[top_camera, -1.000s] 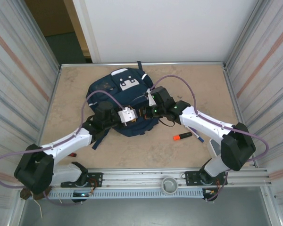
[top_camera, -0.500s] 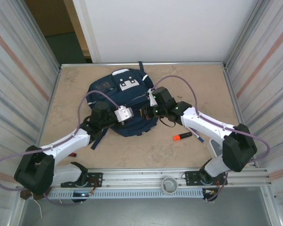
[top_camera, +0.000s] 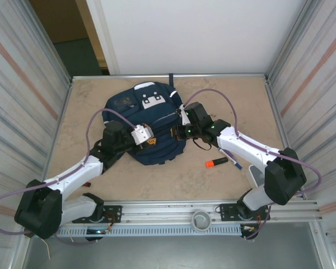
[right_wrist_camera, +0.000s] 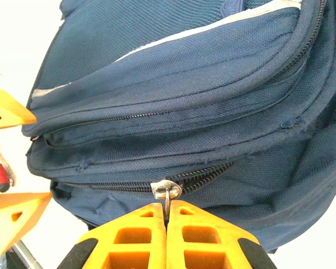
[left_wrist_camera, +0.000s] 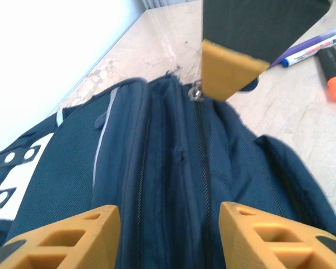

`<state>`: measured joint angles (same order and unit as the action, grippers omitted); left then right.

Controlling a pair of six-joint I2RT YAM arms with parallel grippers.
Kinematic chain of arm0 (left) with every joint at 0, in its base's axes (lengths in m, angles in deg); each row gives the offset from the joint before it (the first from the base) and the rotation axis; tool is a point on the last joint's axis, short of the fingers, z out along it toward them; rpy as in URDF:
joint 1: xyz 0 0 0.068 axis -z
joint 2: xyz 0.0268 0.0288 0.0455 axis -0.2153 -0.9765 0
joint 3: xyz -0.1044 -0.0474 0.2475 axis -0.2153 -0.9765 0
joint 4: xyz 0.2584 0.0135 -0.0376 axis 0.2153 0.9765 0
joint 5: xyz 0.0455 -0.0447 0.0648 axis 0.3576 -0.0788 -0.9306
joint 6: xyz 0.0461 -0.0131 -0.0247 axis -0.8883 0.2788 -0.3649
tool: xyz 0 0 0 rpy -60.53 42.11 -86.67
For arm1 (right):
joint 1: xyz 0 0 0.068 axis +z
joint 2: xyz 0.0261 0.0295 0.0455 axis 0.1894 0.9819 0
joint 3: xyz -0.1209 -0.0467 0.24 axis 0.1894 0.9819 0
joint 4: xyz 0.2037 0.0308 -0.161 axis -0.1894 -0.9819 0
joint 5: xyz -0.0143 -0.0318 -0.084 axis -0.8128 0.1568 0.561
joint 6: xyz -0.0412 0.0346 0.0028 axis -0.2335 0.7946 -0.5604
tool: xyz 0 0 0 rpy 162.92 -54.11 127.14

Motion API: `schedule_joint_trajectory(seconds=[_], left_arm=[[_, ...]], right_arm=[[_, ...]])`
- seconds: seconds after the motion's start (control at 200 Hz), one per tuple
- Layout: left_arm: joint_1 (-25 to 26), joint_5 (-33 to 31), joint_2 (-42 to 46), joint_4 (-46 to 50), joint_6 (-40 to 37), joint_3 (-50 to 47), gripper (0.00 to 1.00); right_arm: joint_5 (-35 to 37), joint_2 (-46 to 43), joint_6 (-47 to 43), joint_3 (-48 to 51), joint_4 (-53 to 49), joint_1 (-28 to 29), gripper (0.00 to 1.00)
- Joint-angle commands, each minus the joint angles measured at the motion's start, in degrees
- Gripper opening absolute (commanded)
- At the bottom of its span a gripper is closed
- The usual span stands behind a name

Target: Pack the student bag

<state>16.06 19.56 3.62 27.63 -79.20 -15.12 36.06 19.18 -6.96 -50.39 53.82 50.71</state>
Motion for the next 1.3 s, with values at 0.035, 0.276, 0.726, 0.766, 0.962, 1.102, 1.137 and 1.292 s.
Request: schedule_joint_trajectory(seconds=[0.035,0.276,0.726,0.766,0.962,1.102,1.137,1.292], left_arm=[[2.96,-1.43,-0.93,2.39,-2.87,3.96,0.53],[5.35,-2.67,-7.17,4.35,-4.70,7.49,0.51],[-0.62,5.32,-2.59,-0.90,-0.22,3.17,0.10],[-2.04,6.52,-1.73,-2.53,1.04,2.02,0.10],[-4.15,7.02,-0.58,-2.53,1.32,1.06,0.15],[-1.50,5.26,-0.36,0.36,0.04,2.57,0.42],[-0.44,3.92,-0.16,0.90,-0.71,2.83,0.47],[3.74,-0.23,-1.42,2.77,-3.40,4.80,0.54]], right_arm=[[-0.84,-3.92,0.55,-2.17,1.20,0.79,0.00],[-1.50,-4.87,1.22,-2.78,1.66,2.13,0.00],[1.97,-4.79,-2.37,0.21,-2.55,-2.23,0.00],[2.25,-4.65,-2.61,0.55,-3.01,-3.40,0.00],[-0.55,-4.09,-2.02,0.13,-1.46,-4.14,0.00],[-1.14,-4.23,-1.53,-0.84,-0.98,-3.06,0.00],[-1.23,-4.43,-1.34,-0.93,-0.86,-2.80,0.00],[-2.01,-5.57,-0.42,-1.20,-0.15,-1.93,0.00]])
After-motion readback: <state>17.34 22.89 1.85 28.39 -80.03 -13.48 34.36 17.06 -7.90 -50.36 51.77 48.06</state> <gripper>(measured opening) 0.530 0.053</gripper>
